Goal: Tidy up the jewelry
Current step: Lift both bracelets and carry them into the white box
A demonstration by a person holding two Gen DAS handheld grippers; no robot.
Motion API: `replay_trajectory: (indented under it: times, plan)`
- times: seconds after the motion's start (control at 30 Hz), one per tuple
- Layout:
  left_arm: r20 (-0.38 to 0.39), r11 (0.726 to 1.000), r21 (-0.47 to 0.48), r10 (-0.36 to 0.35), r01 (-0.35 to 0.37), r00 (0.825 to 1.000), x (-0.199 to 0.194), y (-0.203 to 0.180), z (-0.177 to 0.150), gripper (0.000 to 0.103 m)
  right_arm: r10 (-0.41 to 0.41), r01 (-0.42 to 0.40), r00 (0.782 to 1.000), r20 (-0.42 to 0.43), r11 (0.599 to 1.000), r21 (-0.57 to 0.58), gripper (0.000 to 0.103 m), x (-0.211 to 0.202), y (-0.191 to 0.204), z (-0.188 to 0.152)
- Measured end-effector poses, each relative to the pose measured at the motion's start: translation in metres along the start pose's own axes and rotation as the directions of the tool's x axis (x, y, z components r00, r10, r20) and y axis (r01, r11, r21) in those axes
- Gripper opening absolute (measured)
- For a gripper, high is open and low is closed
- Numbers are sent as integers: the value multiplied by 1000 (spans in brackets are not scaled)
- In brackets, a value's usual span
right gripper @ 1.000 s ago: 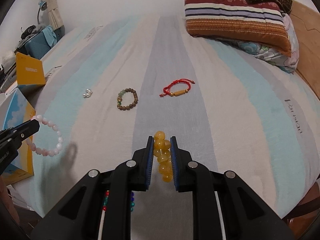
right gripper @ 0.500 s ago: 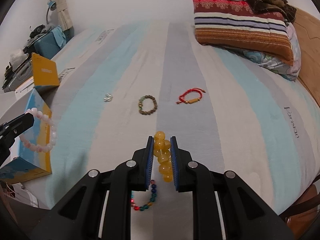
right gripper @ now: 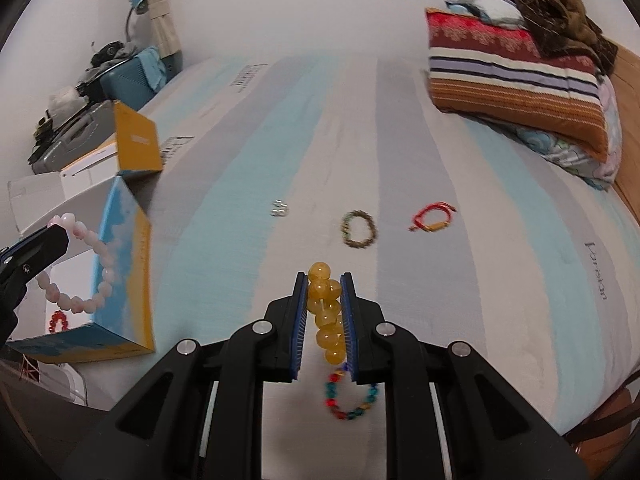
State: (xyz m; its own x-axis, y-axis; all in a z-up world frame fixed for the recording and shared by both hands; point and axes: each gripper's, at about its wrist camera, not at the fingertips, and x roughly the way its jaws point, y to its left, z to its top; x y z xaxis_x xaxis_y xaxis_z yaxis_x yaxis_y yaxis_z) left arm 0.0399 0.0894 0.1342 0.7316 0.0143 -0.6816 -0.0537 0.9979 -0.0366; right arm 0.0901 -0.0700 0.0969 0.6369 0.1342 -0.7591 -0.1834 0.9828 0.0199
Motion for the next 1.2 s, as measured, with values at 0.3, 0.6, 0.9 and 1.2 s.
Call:
replay_trajectory:
  times: [0.3,0.6,0.9,1.2]
  plan:
    - [11,997,-63,53,-52,999,-22,56,-2,10,54,-54,999,3,996,-69,16,-2,66,7]
    - [6,983,-130,133,-131,991,-42,120,-16,10,129,-127,992,4,981,-144,16,-5,144,10]
    - [-24,957,-201,206,-207,978,-53,182,-34,11,205,-203,979,-13,952,-227,16,-4,218,5]
    - [-78,935,-245,245,-257,966,-45,225,-57,11,251,-257,966,-58,925,-281,16,7,271,-7]
